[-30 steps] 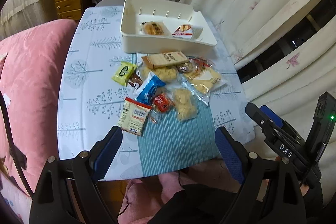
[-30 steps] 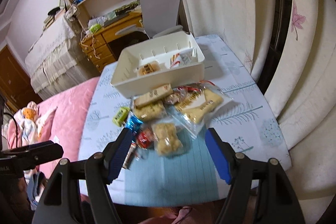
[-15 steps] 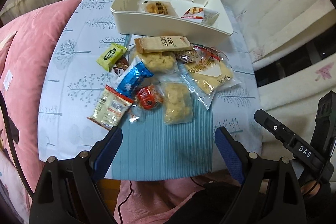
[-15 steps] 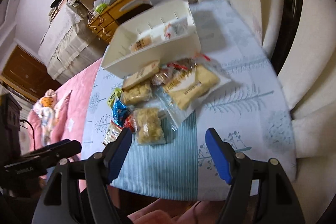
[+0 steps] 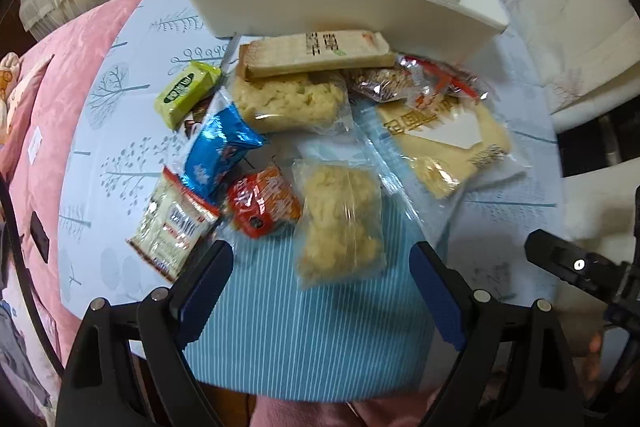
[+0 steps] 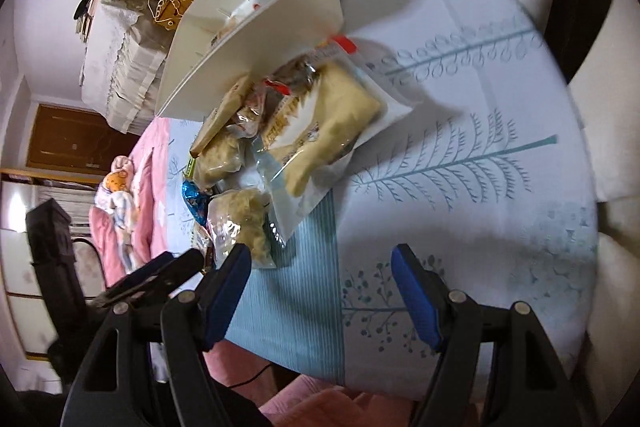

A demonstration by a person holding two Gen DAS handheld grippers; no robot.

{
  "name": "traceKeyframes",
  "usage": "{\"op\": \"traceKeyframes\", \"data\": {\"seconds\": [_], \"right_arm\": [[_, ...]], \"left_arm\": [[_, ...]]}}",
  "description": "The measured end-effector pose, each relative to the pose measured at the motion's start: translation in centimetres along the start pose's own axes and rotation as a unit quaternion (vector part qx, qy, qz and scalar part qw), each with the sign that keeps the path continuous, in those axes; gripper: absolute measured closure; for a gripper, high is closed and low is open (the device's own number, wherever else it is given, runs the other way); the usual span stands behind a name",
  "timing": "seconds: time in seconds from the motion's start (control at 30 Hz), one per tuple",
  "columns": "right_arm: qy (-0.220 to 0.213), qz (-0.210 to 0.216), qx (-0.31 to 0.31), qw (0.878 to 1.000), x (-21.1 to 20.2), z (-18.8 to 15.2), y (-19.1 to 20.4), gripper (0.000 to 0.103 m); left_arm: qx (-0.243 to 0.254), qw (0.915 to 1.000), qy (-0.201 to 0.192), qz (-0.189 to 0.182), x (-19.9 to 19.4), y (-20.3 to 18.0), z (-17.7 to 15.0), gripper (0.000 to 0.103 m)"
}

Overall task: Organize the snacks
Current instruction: 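Grasp the clear bag of crumbly bread with the left gripper while the right grasps the flat cake pack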

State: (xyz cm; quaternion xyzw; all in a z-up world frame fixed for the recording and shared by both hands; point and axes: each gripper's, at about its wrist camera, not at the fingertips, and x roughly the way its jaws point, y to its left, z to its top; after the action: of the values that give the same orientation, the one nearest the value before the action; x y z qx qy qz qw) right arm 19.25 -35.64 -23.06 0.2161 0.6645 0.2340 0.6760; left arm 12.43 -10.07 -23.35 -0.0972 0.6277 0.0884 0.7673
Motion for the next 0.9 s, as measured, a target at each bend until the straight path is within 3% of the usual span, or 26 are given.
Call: {"op": "traceKeyframes", "data": {"seconds": [0.33,0.7,0.8,0.87,0.9], "right_arm": [[0.009,0.026,0.031,0.999,3.5,3.8,-1.9,0.030],[-0.006,0.048,-0.003,0.999,5.9,6.9,-0.4,0.030],[-0.009,0.048,-0.002,0.999,6.2,7.3,-0.2,0.031],[-0.009,0.043,0.001,0.999,6.1,7.3,-0.3,0.034],[-0.010,0.038,0.003,0.999,6.1,7.2,-0.5,0.041]], "left_arm": [[-0.010,0.9990,0.014,0.040,4.0,-0.6,1.0,0.014],[-0.023,0.9984,0.013,0.050,5.8,0.1,1.4,0.015],[-0.017,0.9983,0.011,0.055,6.1,0.0,1.7,0.019],[-0.017,0.9983,0.009,0.054,6.2,-0.1,1.9,0.027],[-0.018,0.9985,0.009,0.052,6.2,-0.2,2.0,0.030]]}}
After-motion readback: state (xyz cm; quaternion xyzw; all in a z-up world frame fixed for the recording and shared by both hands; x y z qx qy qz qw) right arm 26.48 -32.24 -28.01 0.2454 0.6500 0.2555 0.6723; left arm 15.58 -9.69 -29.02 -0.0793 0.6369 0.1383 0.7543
